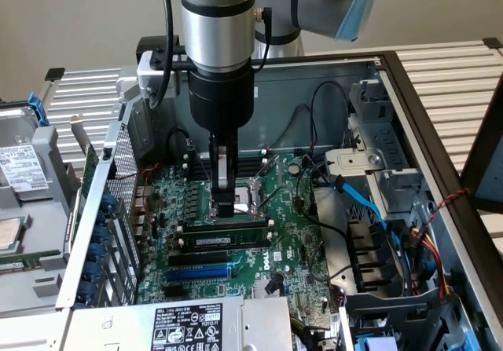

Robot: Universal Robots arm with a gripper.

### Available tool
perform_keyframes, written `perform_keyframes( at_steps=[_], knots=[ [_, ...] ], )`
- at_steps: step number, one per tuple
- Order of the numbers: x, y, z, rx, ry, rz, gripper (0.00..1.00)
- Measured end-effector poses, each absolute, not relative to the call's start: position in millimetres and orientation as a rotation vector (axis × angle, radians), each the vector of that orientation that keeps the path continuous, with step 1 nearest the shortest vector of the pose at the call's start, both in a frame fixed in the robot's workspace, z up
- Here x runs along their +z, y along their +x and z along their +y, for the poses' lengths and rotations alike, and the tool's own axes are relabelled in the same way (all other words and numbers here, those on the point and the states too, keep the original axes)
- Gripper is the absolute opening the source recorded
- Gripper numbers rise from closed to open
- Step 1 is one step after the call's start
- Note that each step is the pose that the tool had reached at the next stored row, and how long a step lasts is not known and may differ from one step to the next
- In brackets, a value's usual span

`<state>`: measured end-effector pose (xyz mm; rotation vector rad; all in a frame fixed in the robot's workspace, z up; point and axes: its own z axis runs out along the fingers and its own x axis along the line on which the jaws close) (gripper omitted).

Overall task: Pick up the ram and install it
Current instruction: 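Press down the ram until it locks into place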

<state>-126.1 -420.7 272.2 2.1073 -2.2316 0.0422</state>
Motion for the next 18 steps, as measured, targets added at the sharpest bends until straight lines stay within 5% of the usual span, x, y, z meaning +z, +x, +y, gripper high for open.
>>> perform_keyframes(
  at_steps=[18],
  knots=[
    [270.7, -126.1, -420.7, 0.027, 1.809, -2.477, 0.1]
  ],
)
